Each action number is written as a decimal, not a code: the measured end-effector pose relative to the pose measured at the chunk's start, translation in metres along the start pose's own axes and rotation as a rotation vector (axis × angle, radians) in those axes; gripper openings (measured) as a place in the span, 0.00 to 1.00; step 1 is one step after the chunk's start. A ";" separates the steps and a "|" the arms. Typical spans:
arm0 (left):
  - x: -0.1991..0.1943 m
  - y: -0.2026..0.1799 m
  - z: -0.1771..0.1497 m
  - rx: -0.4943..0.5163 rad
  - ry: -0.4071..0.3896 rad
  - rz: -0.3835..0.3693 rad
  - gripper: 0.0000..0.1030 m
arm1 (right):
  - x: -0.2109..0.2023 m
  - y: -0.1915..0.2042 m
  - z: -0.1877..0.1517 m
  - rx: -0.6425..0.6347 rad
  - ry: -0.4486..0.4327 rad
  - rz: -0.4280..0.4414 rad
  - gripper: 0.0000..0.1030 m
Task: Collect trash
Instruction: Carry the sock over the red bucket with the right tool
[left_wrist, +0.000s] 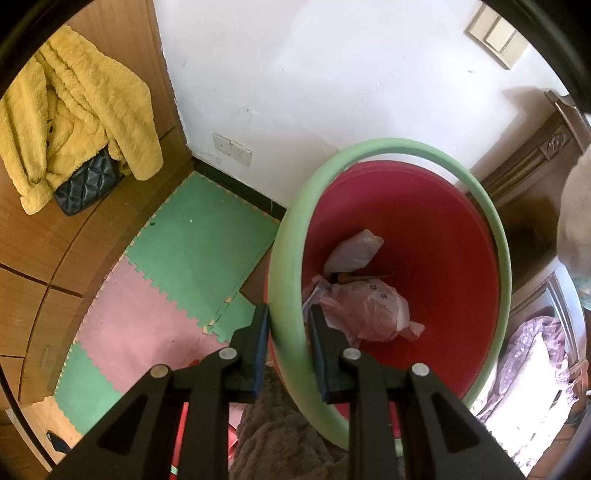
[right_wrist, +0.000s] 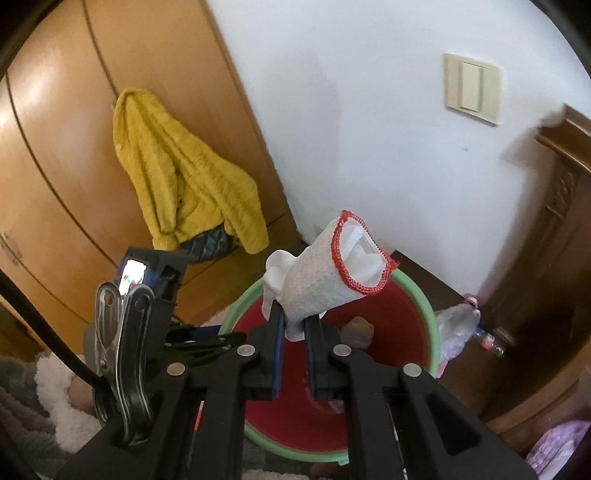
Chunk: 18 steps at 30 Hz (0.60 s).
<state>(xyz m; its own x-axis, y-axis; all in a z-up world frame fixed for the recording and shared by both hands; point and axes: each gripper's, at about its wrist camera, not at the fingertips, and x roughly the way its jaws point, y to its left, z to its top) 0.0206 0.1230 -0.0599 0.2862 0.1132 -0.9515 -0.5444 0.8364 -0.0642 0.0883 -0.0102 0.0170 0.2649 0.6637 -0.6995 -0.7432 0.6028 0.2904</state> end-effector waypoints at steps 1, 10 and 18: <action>0.000 0.000 0.000 0.000 -0.002 0.001 0.21 | 0.001 0.002 0.000 -0.011 0.000 0.003 0.11; 0.001 -0.002 -0.001 -0.001 -0.005 0.006 0.21 | 0.009 0.008 -0.004 -0.041 0.029 -0.007 0.11; 0.001 -0.001 -0.001 -0.009 0.006 0.003 0.21 | 0.037 -0.005 -0.014 0.008 0.140 -0.042 0.11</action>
<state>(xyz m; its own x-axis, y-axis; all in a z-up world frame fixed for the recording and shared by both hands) 0.0210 0.1220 -0.0608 0.2797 0.1129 -0.9534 -0.5526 0.8310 -0.0637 0.0933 0.0056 -0.0192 0.2071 0.5695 -0.7954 -0.7282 0.6327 0.2634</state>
